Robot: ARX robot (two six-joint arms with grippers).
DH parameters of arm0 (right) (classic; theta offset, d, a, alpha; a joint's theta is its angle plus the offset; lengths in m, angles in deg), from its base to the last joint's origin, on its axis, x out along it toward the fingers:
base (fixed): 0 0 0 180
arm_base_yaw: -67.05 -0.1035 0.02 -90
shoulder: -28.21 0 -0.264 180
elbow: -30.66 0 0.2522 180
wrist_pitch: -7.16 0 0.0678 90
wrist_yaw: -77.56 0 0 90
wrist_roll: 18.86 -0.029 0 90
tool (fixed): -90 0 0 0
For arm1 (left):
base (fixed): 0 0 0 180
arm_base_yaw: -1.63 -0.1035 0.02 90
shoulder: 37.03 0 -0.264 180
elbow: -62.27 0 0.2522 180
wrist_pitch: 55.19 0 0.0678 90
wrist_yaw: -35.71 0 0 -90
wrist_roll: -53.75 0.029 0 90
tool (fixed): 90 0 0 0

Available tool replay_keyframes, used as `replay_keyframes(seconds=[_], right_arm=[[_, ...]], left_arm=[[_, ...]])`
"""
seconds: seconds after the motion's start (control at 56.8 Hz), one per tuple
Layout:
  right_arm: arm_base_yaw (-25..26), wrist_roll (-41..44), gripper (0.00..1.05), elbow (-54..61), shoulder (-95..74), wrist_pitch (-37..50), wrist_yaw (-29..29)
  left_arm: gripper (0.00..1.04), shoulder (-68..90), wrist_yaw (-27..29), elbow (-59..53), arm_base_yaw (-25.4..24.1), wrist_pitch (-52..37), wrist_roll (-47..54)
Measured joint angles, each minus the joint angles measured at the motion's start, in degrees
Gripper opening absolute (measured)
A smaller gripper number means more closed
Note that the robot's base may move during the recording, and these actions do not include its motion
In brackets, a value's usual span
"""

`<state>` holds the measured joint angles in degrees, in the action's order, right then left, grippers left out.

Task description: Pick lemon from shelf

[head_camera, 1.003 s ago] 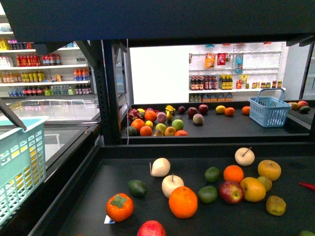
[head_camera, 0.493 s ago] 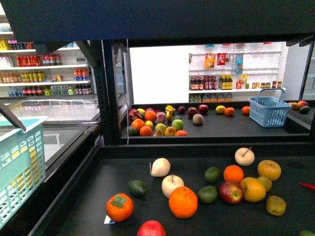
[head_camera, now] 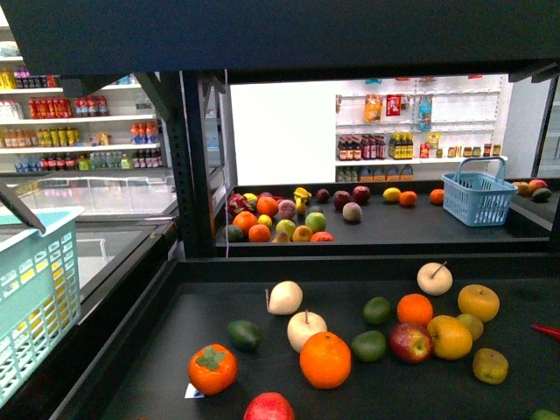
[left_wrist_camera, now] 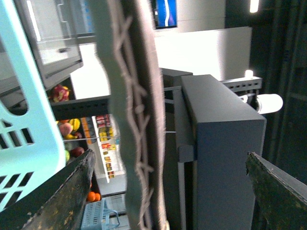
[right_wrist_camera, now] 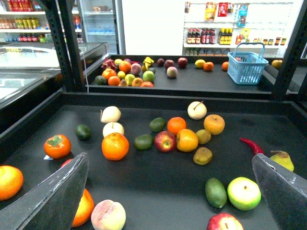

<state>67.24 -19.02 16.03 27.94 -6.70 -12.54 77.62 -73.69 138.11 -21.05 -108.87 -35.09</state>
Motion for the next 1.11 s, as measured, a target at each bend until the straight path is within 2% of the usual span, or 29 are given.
replay_keyframes(seconds=[0.141,0.317,0.405,0.51,0.651,0.739,0.792,0.897,1.109], right_arm=[[0.0,0.0,1.02,0.0,0.0,0.0,0.0],[0.0,0.0,1.02,0.0,0.0,0.0,0.0],[0.0,0.0,1.02,0.0,0.0,0.0,0.0],[0.0,0.0,1.02,0.0,0.0,0.0,0.0],[0.0,0.0,1.02,0.0,0.0,0.0,0.0],[0.0,0.0,1.02,0.0,0.0,0.0,0.1],[0.0,0.0,1.02,0.0,0.0,0.0,0.0],[0.0,0.0,1.02,0.0,0.0,0.0,0.1],[0.0,0.0,1.02,0.0,0.0,0.0,0.0]], left_arm=[[0.97,-7.7,0.5,-4.0,-0.7,10.8,3.5],[0.97,-24.5,7.1,-6.6,-0.6,39.8,21.2],[0.97,-33.2,12.8,-8.8,0.9,52.4,32.5],[0.97,-45.1,19.5,-13.1,4.6,62.6,45.9],[0.97,-63.3,31.6,-19.1,14.8,71.4,58.9],[0.81,-75.9,21.5,-25.9,21.0,66.7,72.2],[0.72,-82.4,18.9,-30.0,22.4,68.0,78.9],[0.51,-95.9,19.7,-39.3,22.5,73.2,85.0],[0.11,-103.9,19.4,-47.7,22.7,71.2,87.8]])
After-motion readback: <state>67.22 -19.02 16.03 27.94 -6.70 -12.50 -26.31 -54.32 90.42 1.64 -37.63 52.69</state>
